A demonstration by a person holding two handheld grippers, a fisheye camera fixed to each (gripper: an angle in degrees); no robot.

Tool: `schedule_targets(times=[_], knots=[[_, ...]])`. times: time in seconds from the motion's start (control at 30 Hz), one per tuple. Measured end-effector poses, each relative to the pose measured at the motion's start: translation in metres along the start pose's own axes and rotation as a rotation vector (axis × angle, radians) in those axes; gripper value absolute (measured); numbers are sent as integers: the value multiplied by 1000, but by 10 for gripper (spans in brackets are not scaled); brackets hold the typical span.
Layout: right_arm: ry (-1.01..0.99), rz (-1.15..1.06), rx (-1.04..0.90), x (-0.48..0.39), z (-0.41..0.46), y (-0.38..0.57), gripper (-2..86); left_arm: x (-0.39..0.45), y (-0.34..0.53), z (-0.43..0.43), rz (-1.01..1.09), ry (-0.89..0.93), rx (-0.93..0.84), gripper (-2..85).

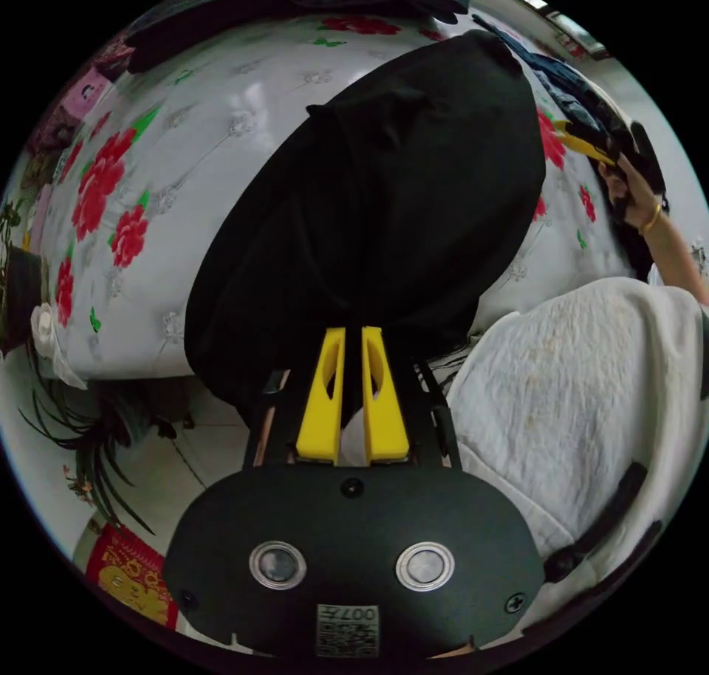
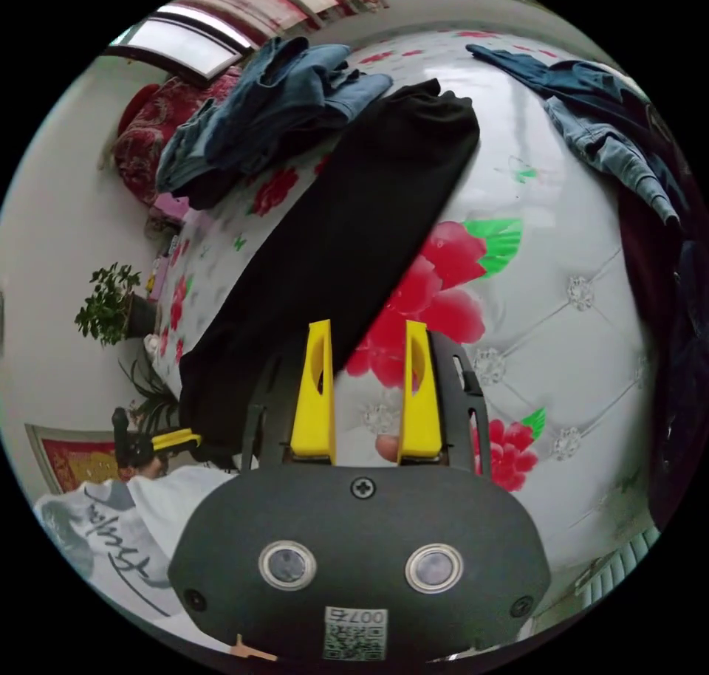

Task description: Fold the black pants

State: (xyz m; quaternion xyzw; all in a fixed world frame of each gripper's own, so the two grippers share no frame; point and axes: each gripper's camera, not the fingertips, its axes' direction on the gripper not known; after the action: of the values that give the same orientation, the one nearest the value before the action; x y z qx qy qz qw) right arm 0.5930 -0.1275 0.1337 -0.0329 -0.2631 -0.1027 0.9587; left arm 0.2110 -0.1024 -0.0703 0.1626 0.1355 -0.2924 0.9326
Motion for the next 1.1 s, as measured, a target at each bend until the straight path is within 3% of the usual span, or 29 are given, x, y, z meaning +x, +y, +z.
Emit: schedule_targets(times=[0.13, 0.33, 0.5, 0.57, 0.7, 0.8, 0.87, 0.97, 1.1], knots=[[107, 75, -12, 4, 12, -29, 67, 14, -17, -9, 88, -152, -38, 12], [123, -114, -89, -21, 24, -31, 9, -7, -56, -17, 171, -442, -76, 28], [26, -151, -154, -20, 8, 42, -1, -42, -103, -13, 246, -623, -104, 36], [-1, -136, -196, -13, -1, 85, -1, -37, -106, -14, 375, -662, -106, 37], [-223, -17, -201, 14, -32, 172, 2, -38, -73, -28, 460, -628, -10, 42], [-214, 190, -60, 50, -67, 198, 12, -73, -40, -63, 162, -456, 118, 48], [-213, 317, 37, 76, -86, 204, 24, -123, 2, -90, -207, -268, 223, 44], [-241, 513, 169, 116, -105, 205, 45, -191, 67, -95, -585, -5, 297, 63], [-265, 646, 251, 142, -106, 199, 61, -238, 119, -73, -777, 131, 245, 110]])
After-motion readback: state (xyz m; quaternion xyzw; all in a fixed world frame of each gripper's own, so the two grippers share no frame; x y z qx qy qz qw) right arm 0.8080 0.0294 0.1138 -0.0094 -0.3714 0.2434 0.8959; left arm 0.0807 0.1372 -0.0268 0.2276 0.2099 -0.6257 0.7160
